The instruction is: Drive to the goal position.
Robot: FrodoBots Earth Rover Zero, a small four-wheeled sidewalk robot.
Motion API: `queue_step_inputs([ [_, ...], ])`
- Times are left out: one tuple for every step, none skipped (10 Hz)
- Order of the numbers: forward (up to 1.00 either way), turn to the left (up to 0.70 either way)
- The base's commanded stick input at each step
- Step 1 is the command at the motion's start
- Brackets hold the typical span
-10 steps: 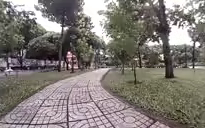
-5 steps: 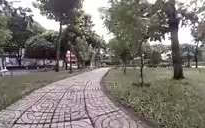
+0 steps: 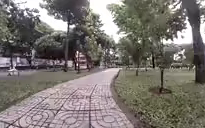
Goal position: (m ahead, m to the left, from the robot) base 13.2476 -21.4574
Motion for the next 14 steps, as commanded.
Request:
queue_step_inputs([
  [1.00, 0.27],
  [1.00, 0.27],
  [1.00, 0.27],
  [1.00, 0.27],
  [1.00, 0.27],
  [1.00, 0.27],
  [1.00, 0.04],
  [1.00, 0.00],
  [1.00, 0.00],
  [1.00, 0.00],
  [1.00, 0.00],
  [1.00, 0.00],
  [1.00, 0.00],
  [1.00, -0.22],
])
